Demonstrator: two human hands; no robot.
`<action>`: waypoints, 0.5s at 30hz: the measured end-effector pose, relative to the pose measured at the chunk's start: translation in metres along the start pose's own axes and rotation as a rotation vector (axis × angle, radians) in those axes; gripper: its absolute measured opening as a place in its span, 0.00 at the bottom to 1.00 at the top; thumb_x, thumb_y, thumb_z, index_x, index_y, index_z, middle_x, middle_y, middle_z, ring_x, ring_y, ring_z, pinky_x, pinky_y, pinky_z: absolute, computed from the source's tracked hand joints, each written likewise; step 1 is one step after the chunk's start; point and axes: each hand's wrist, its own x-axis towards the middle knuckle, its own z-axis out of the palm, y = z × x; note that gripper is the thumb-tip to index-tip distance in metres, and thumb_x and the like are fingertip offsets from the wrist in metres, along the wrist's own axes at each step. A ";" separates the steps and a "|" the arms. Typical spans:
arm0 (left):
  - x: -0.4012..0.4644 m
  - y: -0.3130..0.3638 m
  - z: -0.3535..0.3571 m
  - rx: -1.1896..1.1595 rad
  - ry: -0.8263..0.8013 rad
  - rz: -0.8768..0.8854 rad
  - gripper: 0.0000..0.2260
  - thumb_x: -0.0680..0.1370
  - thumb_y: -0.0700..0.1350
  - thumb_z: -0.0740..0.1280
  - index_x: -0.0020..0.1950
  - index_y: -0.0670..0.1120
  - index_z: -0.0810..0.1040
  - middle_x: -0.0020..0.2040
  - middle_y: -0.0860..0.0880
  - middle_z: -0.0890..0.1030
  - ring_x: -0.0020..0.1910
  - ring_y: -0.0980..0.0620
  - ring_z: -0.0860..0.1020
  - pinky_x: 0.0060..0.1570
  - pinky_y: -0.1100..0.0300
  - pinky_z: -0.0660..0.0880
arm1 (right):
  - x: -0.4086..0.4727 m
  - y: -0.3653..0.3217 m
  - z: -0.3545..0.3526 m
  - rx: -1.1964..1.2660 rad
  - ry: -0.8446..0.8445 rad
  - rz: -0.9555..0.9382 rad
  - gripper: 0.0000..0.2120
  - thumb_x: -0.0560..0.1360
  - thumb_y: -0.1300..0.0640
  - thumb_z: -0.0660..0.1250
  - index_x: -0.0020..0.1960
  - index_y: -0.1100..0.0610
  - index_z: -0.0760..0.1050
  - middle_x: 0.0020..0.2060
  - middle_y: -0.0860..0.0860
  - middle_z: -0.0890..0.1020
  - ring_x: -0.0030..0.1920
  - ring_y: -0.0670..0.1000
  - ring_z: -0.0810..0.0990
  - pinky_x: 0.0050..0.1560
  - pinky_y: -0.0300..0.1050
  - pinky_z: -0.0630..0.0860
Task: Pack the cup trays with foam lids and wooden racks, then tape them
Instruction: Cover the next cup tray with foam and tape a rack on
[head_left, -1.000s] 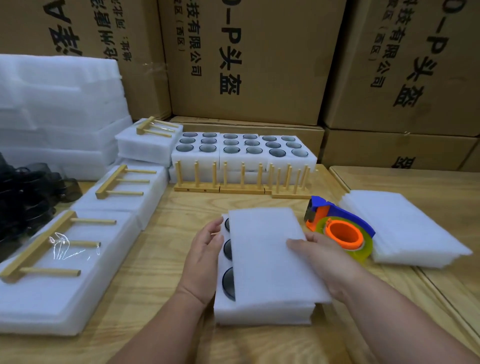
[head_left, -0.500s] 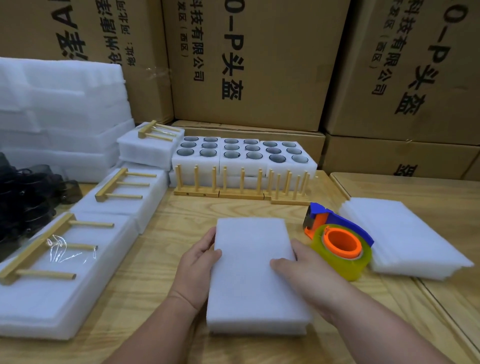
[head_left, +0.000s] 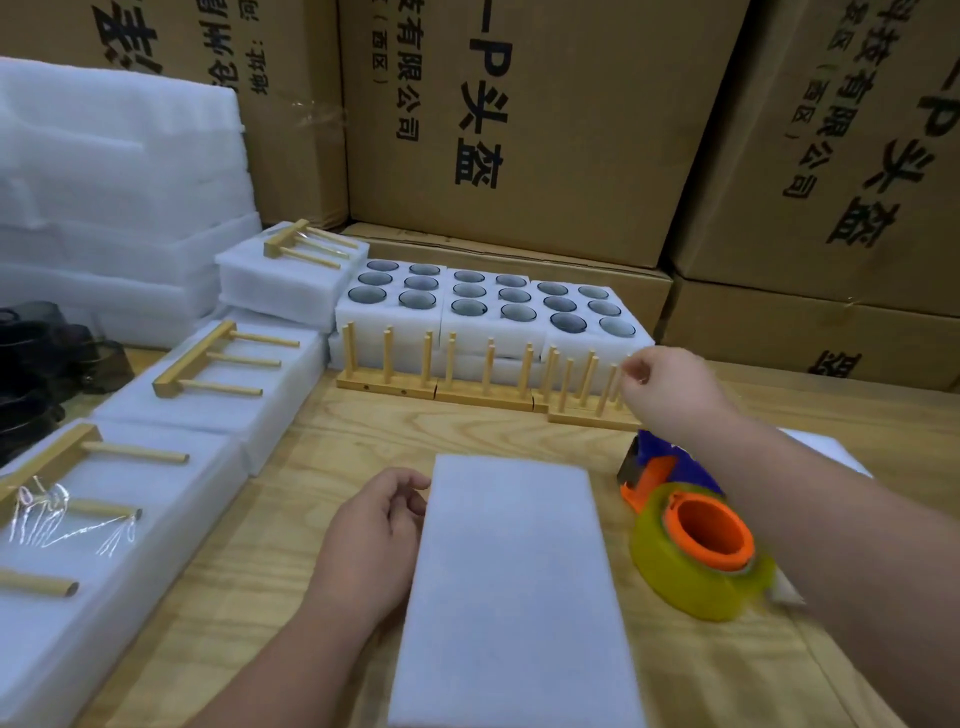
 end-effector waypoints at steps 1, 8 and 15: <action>0.001 -0.002 0.000 0.000 0.003 0.000 0.15 0.83 0.37 0.59 0.50 0.56 0.79 0.42 0.65 0.82 0.41 0.64 0.79 0.37 0.73 0.69 | 0.012 0.004 0.002 -0.050 0.002 0.009 0.11 0.78 0.57 0.61 0.54 0.53 0.82 0.50 0.52 0.84 0.50 0.57 0.80 0.50 0.50 0.79; 0.003 -0.006 0.002 -0.028 0.015 -0.030 0.15 0.82 0.38 0.59 0.48 0.57 0.78 0.43 0.64 0.82 0.41 0.62 0.80 0.37 0.70 0.69 | 0.060 0.010 0.022 -0.301 -0.186 -0.027 0.21 0.80 0.56 0.60 0.73 0.50 0.72 0.63 0.55 0.79 0.59 0.59 0.78 0.56 0.54 0.80; 0.003 -0.008 0.001 -0.061 0.010 -0.031 0.15 0.82 0.37 0.60 0.48 0.57 0.78 0.42 0.61 0.82 0.38 0.60 0.79 0.37 0.65 0.70 | 0.065 0.007 0.029 -0.559 -0.232 -0.067 0.16 0.79 0.59 0.57 0.61 0.45 0.76 0.51 0.51 0.80 0.53 0.57 0.75 0.52 0.48 0.74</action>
